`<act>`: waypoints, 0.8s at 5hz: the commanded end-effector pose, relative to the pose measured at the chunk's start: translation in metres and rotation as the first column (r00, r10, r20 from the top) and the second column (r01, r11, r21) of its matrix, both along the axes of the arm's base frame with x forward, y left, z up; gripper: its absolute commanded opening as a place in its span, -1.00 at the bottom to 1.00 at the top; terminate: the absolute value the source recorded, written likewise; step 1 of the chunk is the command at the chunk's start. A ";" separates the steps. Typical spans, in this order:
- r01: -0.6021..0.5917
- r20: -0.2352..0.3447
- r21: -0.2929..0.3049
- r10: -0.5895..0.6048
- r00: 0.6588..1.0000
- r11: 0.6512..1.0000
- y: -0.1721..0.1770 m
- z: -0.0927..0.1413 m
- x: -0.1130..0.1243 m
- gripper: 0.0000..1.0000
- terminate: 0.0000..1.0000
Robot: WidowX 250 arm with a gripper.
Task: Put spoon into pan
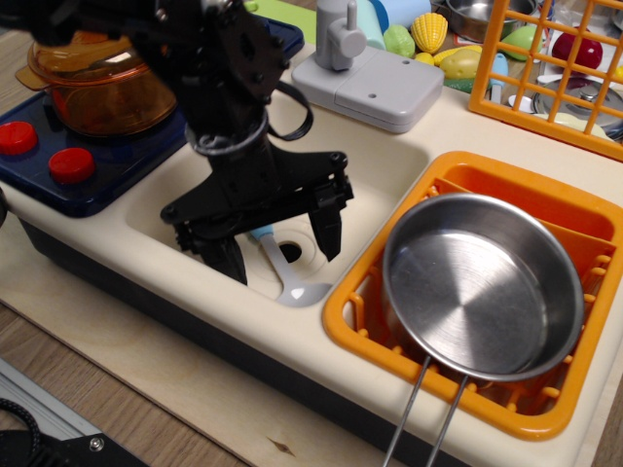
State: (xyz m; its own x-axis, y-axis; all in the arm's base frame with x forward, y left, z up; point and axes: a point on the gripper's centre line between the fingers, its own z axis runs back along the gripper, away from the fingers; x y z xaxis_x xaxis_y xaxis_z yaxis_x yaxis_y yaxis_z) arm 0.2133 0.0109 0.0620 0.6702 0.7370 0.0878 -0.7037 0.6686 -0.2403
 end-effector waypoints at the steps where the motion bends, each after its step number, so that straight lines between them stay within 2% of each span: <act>1: -0.019 0.045 -0.050 0.021 0.999 0.999 0.013 -0.014 0.000 1.00 -1.00; 2: -0.029 0.046 -0.074 0.032 0.998 0.997 0.012 -0.027 0.000 1.00 -1.00; 3: -0.022 0.012 -0.091 0.023 1.000 0.996 0.008 -0.037 0.005 -1.00 -1.00; 4: 0.023 -0.051 -0.070 -0.027 0.998 0.997 0.001 -0.034 0.015 -1.00 -1.00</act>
State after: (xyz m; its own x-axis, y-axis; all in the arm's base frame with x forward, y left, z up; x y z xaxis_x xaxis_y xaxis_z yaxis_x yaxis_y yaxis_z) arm 0.2366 0.0113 0.0372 0.7166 0.6972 0.0193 -0.6782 0.7030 -0.2141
